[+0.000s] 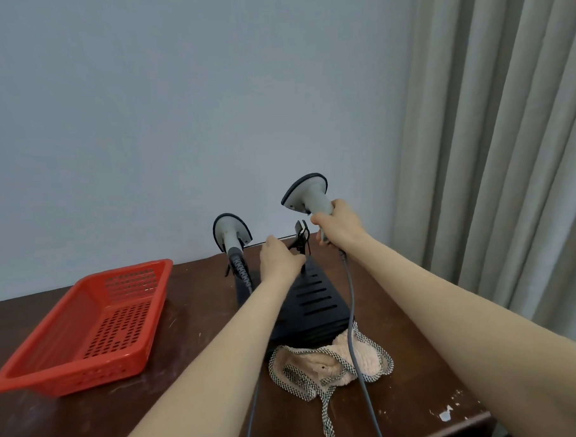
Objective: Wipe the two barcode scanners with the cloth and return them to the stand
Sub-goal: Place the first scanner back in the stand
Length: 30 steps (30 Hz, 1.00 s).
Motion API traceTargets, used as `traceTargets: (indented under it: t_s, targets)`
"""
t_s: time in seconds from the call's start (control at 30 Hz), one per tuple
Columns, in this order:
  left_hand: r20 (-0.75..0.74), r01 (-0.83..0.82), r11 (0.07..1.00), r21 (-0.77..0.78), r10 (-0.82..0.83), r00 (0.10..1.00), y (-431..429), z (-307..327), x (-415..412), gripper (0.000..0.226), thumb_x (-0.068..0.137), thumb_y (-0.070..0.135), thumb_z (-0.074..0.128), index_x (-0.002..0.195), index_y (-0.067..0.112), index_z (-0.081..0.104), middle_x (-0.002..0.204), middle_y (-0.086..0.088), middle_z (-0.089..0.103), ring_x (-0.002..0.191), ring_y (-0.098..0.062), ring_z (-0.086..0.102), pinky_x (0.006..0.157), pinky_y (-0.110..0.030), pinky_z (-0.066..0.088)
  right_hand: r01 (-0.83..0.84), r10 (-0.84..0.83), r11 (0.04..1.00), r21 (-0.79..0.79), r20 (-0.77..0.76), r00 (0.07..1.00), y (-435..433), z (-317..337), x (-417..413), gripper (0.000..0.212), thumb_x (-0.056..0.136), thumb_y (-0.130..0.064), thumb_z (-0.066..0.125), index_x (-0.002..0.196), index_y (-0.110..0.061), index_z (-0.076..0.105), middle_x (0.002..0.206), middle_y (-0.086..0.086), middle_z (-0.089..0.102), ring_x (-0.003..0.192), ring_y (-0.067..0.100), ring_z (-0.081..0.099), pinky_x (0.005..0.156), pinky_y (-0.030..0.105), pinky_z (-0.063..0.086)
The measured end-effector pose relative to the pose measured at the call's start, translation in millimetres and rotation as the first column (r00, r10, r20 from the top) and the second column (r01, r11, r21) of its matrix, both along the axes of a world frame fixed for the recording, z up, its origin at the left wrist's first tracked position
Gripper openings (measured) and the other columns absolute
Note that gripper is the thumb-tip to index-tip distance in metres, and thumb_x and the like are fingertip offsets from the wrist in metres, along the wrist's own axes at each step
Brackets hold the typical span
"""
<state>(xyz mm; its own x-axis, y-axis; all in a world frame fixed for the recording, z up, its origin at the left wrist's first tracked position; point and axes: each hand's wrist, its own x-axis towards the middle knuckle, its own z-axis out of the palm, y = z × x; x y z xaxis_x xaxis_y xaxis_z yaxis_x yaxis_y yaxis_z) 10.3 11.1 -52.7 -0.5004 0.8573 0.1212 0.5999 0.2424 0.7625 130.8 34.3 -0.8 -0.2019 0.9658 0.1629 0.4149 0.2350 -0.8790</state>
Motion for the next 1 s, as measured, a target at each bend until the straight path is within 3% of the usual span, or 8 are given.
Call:
traceTargets:
  t_s: [0.1,0.2,0.27,0.37,0.47,0.8,1.0]
  targets:
    - [-0.007,-0.046,0.997,-0.056,0.046,0.999,14.6,-12.4,0.8,0.070,0.076,0.022,0.074,0.131,0.002,0.034,0.135,-0.013,0.044,0.129,-0.028,0.038,0.094,-0.044,0.047,0.008,-0.010,0.999,0.034,0.068,0.998,4.4,0.9,-6.3,0.037,0.077,-0.032,0.050,0.110,-0.017,0.042,0.093,0.011,0.068,0.084,0.030,0.067,0.081,0.047,0.054]
    - [-0.020,-0.052,0.998,-0.022,0.051,0.998,25.3,-18.4,5.5,0.068,0.077,0.025,0.074,0.130,0.004,0.037,0.133,-0.011,0.047,0.129,-0.027,0.040,0.090,-0.043,0.048,0.009,-0.016,0.998,0.059,0.126,0.992,9.8,1.4,-9.7,0.036,0.081,-0.030,0.050,0.113,-0.017,0.041,0.094,0.009,0.068,0.087,0.028,0.065,0.072,0.037,0.051]
    - [-0.015,-0.059,0.998,0.022,0.059,0.998,30.1,-19.7,8.8,0.059,0.079,0.026,0.073,0.127,0.008,0.044,0.127,-0.008,0.053,0.119,-0.026,0.049,0.082,-0.040,0.048,-0.002,-0.009,0.997,0.073,0.152,0.988,13.5,0.2,-11.1,0.036,0.083,-0.030,0.049,0.115,-0.017,0.042,0.093,0.008,0.068,0.085,0.027,0.064,0.065,0.033,0.045]
    - [-0.005,-0.062,0.996,0.061,0.062,0.998,34.9,-22.4,10.6,0.039,0.079,0.026,0.072,0.112,0.014,0.056,0.114,-0.003,0.060,0.100,-0.023,0.058,0.068,-0.034,0.045,-0.017,0.002,0.995,0.099,0.157,0.988,16.4,-2.9,-12.8,0.037,0.083,-0.030,0.046,0.117,-0.016,0.042,0.093,0.007,0.068,0.085,0.027,0.064,0.068,0.035,0.047]
    - [-0.028,-0.068,0.994,0.091,0.071,0.997,37.8,-26.4,11.0,0.030,0.078,0.027,0.072,0.104,0.016,0.061,0.102,-0.001,0.065,0.092,-0.021,0.061,0.063,-0.031,0.044,-0.032,0.018,0.995,0.096,0.145,0.989,17.9,-5.5,-12.9,0.038,0.083,-0.030,0.044,0.118,-0.015,0.042,0.094,0.007,0.068,0.085,0.027,0.064,0.070,0.036,0.048]
    - [-0.139,-0.076,0.995,0.068,0.084,0.987,31.8,-32.0,7.7,0.028,0.088,0.030,0.060,0.093,0.003,0.055,0.093,-0.012,0.065,0.075,-0.025,0.054,0.059,-0.032,0.040,-0.017,0.000,0.994,0.104,0.163,0.987,21.4,-12.8,-12.7,0.045,0.084,-0.032,0.043,0.127,-0.021,0.040,0.094,0.006,0.069,0.086,0.027,0.064,0.070,0.036,0.048]
    - [-0.133,-0.044,0.997,0.058,0.051,0.990,30.4,-28.7,10.7,0.024,0.091,0.026,0.058,0.091,0.003,0.054,0.096,-0.014,0.064,0.087,-0.031,0.059,0.061,-0.033,0.039,-0.041,0.021,0.994,0.105,0.187,0.982,21.9,-13.5,-16.6,0.046,0.085,-0.032,0.043,0.130,-0.021,0.041,0.097,0.006,0.069,0.087,0.028,0.064,0.065,0.031,0.042]
